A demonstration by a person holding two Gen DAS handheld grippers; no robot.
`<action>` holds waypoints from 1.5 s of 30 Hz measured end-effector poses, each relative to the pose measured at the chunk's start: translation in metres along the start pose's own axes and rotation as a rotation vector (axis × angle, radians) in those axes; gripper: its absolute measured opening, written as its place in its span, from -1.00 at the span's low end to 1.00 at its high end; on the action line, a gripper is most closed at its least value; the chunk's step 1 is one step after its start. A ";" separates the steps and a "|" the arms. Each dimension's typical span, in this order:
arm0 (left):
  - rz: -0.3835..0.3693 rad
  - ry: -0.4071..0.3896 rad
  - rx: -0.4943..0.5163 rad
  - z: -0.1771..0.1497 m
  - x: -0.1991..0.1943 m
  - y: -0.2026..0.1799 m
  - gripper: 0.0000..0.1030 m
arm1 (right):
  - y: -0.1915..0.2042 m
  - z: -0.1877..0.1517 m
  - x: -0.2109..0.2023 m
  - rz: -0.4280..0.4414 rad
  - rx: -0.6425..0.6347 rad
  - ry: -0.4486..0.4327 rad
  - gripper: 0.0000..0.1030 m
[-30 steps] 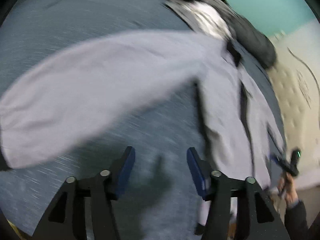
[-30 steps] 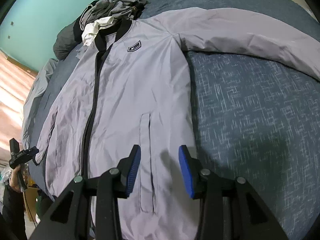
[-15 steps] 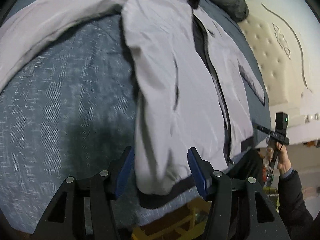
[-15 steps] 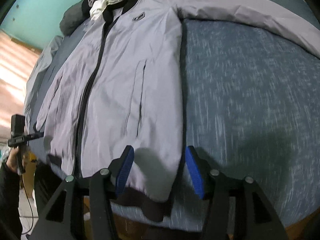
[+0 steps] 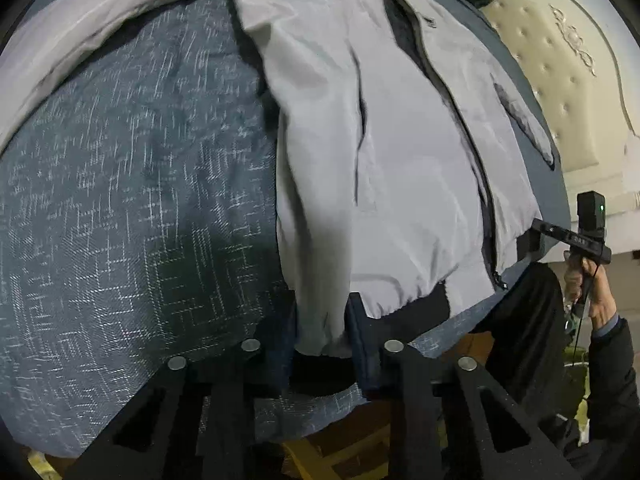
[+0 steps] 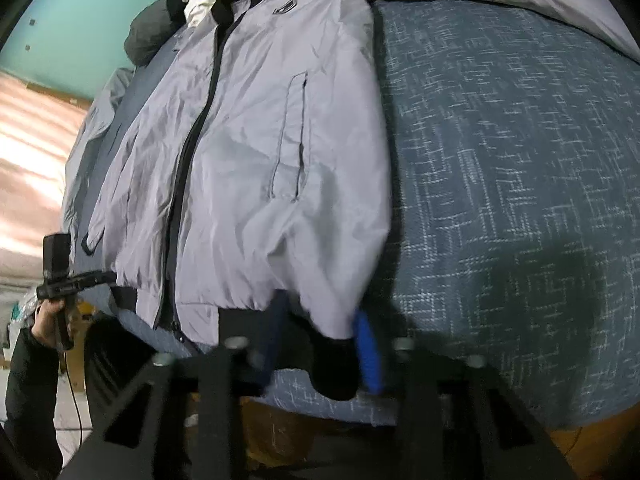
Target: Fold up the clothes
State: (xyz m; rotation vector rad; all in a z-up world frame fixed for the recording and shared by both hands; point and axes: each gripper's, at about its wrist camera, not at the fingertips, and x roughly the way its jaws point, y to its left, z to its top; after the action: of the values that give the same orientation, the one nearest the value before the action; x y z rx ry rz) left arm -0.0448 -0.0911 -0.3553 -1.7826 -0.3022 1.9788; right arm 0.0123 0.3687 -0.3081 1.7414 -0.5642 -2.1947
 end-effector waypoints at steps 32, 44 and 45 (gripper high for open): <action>0.048 -0.116 -0.077 0.008 -0.047 -0.006 -0.22 | 0.044 0.052 -0.028 -0.117 -0.079 -0.086 -0.33; 0.080 -0.293 -0.044 0.078 -0.027 -0.029 -0.22 | 0.112 0.112 0.040 -0.057 -0.184 -0.067 -0.15; 0.081 -0.299 -0.038 0.083 -0.022 -0.031 -0.22 | 0.116 0.116 0.046 -0.062 -0.192 -0.063 -0.15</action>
State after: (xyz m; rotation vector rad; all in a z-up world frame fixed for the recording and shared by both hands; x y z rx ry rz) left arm -0.1195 -0.0626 -0.3106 -1.5392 -0.3702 2.3141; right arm -0.1135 0.2608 -0.2706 1.6167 -0.3046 -2.2688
